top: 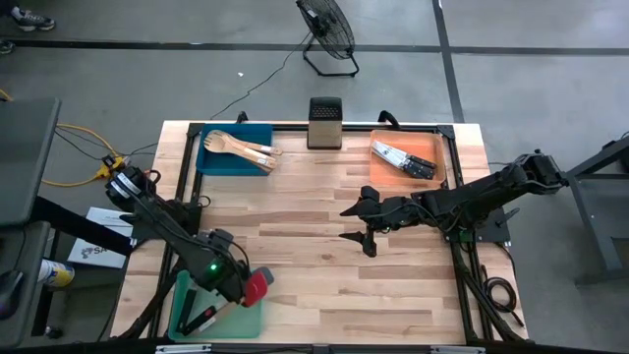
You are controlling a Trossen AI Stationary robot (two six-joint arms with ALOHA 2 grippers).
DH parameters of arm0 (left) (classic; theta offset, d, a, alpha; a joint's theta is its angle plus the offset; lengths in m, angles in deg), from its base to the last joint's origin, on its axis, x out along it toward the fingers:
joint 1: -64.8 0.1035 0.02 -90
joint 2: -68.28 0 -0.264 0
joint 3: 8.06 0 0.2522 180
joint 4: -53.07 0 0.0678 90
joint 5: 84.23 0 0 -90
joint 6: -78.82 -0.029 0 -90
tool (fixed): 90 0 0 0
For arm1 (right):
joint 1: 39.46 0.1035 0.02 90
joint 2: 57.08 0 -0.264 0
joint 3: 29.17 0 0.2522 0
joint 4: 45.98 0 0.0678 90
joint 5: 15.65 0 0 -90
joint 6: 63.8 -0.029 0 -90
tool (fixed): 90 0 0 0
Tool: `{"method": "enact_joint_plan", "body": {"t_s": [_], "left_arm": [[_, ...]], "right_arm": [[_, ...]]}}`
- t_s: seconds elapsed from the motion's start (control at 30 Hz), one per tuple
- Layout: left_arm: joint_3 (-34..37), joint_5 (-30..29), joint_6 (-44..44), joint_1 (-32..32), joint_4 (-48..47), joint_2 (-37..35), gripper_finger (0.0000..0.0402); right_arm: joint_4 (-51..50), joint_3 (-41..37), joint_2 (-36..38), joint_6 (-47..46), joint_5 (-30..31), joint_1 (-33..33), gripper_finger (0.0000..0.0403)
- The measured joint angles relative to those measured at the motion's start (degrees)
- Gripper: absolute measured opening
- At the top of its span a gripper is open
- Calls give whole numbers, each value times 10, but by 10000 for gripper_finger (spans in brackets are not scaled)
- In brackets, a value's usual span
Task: Pick & Place Kitchen Items
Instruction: Adjust the spatulas in the green bin
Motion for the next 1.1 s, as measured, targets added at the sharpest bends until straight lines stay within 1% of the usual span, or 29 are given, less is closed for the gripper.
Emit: {"method": "enact_joint_plan", "body": {"t_s": [0.13, 0.33, 0.47, 0.6, 0.73, 0.87, 0.93, 1.0, 1.1], "left_arm": [[0, 0, -6, 0, 21, 0, 251], [0, 0, 3, 0, -9, 0, 251], [-1, 0, 5, 0, -12, 0, 251], [-19, -1, -4, -1, -16, 0, 251], [-50, -37, -9, -2, -39, 0, 245], [-74, -67, -18, -6, -78, 0, 224], [-77, -83, -9, -15, -92, -1, 208], [-68, -103, -2, -24, -85, -15, 189], [-62, -123, 33, -41, -90, -34, 148]], "right_arm": [[0, 0, 0, 0, 0, 0, 283], [0, 0, 0, 0, 0, 0, 283], [0, 0, 0, 0, 0, 0, 283], [0, 0, 0, 0, 0, 0, 283], [0, 0, 0, 0, 0, 0, 283], [0, 0, 0, 0, 0, 0, 283], [-1, 0, 0, 0, 0, 0, 283], [-3, 0, 0, -1, 0, 0, 283], [-5, 0, 0, -1, 0, 0, 283]]}}
